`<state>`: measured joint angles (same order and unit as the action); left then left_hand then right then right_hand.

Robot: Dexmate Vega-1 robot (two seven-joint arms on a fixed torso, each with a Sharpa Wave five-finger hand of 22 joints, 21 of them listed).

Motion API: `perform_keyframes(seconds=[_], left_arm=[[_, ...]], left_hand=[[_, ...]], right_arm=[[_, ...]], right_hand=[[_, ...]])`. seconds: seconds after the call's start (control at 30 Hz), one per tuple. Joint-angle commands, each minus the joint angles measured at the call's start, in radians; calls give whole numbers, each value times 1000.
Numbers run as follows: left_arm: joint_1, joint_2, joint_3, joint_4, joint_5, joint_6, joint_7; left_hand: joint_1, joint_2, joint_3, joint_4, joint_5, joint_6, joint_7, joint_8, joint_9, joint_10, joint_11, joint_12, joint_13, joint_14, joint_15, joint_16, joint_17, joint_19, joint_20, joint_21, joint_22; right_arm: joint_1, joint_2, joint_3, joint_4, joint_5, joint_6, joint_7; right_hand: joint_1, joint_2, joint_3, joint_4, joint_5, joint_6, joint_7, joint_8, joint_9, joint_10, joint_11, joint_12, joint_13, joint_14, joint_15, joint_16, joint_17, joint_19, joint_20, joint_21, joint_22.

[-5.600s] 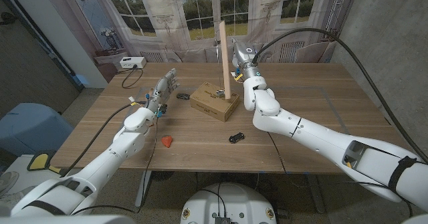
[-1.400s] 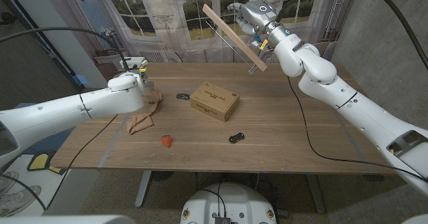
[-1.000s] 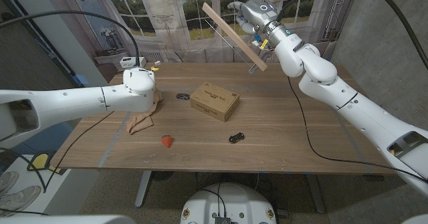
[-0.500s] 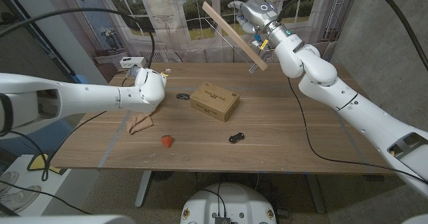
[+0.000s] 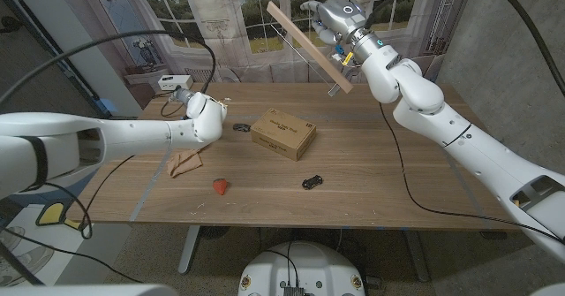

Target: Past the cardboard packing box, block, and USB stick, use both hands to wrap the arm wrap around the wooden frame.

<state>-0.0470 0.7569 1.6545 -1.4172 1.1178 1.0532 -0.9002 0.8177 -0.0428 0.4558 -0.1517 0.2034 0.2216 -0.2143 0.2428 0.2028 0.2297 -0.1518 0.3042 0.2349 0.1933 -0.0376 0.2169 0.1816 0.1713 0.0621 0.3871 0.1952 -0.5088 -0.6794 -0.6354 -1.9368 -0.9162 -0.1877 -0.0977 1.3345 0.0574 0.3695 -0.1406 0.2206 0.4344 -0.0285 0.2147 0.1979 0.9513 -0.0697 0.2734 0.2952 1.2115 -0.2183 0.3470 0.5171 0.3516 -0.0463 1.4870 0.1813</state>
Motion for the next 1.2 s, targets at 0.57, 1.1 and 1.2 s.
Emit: perform_keyframes(seconds=[0.57, 1.1, 1.2], left_arm=[[292, -142, -357, 252, 128, -181, 213], [425, -116, -493, 164, 67, -119, 538], [434, -96, -515, 107, 68, -109, 557]], left_hand=[[114, 82, -21, -7, -6, 55, 1, 8, 3, 120, -6, 24, 13, 120, -160, 28, 3, 76, -24, 23, 7], [399, 198, -136, -8, -24, 673, 112, 262, 41, 672, -48, 304, 213, 701, -202, 325, 232, 286, -80, 264, 72], [401, 202, -136, -5, -22, 685, 118, 269, 42, 674, -46, 311, 223, 705, -201, 325, 241, 287, -78, 274, 76]], right_arm=[[29, 12, -20, 20, -12, 2, 24], [51, -31, 13, -44, 50, 27, 160], [51, -35, 9, -44, 67, 56, 170]], right_hand=[[23, 18, -13, -2, 2, 13, 4, -3, 1, 104, -85, -7, 3, 31, -19, -3, 6, -5, -149, 3, 3], [25, 20, -20, -1, 2, 7, 0, -7, 1, 102, -90, -12, 6, 31, -19, -7, 7, -8, -148, 1, 2], [24, 20, -22, 0, 2, 7, 0, -7, 2, 103, -91, -12, 7, 29, -19, -8, 7, -9, -147, 0, 2]])
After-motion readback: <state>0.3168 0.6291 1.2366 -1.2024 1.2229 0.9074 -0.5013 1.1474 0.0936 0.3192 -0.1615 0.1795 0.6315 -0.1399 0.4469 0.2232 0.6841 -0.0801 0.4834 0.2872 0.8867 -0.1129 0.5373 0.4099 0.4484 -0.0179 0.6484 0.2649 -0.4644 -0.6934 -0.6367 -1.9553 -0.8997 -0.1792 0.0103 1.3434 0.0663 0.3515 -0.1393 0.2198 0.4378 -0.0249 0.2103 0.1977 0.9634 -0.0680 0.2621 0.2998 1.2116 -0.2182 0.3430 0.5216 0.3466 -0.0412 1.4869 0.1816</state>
